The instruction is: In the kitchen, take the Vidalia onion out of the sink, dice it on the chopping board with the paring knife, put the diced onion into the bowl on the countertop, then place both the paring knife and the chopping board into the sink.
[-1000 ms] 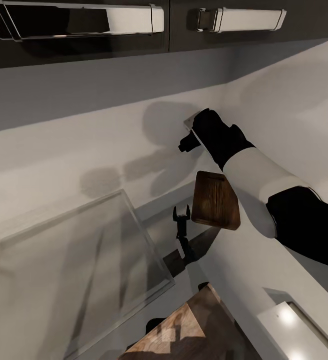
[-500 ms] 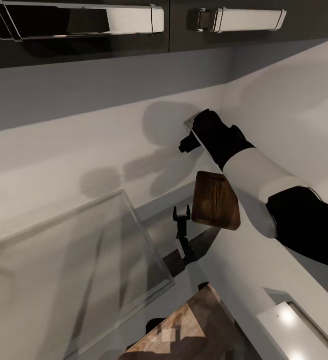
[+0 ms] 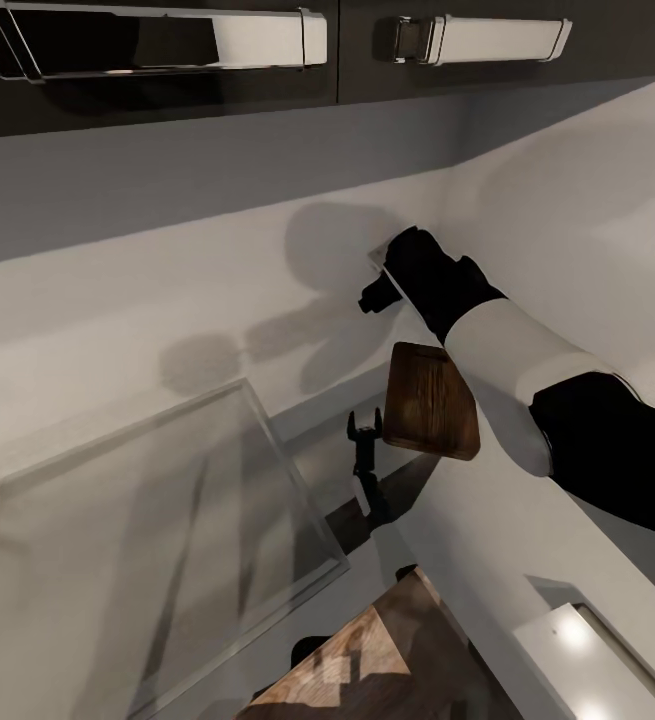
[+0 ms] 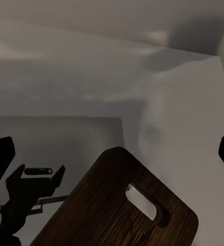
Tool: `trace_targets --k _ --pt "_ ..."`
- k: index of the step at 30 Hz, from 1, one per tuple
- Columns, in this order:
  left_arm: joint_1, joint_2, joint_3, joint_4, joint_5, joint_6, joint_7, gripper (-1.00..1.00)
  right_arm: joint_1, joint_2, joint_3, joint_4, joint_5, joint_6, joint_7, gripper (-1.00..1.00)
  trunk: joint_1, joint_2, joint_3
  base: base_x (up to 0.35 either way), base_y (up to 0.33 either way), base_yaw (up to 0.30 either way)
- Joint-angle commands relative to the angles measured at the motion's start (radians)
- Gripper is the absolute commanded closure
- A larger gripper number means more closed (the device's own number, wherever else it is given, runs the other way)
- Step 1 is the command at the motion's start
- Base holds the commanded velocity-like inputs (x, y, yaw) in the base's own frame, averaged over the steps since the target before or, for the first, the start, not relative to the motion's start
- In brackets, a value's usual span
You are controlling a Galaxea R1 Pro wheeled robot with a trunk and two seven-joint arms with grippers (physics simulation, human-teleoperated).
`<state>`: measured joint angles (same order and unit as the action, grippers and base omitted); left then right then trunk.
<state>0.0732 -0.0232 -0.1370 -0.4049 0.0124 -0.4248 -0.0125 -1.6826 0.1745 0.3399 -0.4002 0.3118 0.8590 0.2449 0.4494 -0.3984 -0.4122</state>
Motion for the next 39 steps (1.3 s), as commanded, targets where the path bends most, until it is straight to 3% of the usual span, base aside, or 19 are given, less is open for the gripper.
trace_targets --k 1,10,17,23,31,39 --pt "0.0 0.0 -0.001 -0.002 0.001 -0.001 -0.001 -1.0 0.0 -0.005 0.002 0.0 0.01 0.003 0.009 -1.0 0.001 -0.002 -0.001 0.0 0.0 0.0" --pt "0.0 0.0 -0.001 -0.002 0.001 0.0 -0.001 -1.0 0.002 -0.056 0.002 0.034 0.007 -0.015 0.014 -1.0 0.001 -0.002 -0.001 0.0 0.0 0.0" --pt "0.0 0.0 -0.001 -0.002 0.001 -0.001 -0.001 -1.0 0.003 -0.134 0.002 0.067 0.005 -0.081 0.057 -1.0 0.001 -0.002 -0.001 0.0 0.0 0.0" --pt "0.0 0.0 -0.001 -0.002 0.001 0.0 -0.001 -1.0 0.003 -0.205 0.002 0.072 0.005 -0.096 0.149 -1.0 0.001 -0.002 -0.001 0.0 0.0 0.0" --pt "0.0 0.0 -0.001 -0.002 0.001 0.0 -0.001 -1.0 0.003 -0.265 0.002 0.073 0.004 -0.124 0.181 -1.0 0.001 -0.002 -0.001 0.0 0.0 0.0" --pt "0.0 0.0 -0.001 -0.002 0.001 0.0 -0.001 -1.0 0.003 -0.331 -0.002 0.059 0.008 -0.163 0.389 -1.0 0.001 -0.002 -0.001 0.0 0.0 0.0"
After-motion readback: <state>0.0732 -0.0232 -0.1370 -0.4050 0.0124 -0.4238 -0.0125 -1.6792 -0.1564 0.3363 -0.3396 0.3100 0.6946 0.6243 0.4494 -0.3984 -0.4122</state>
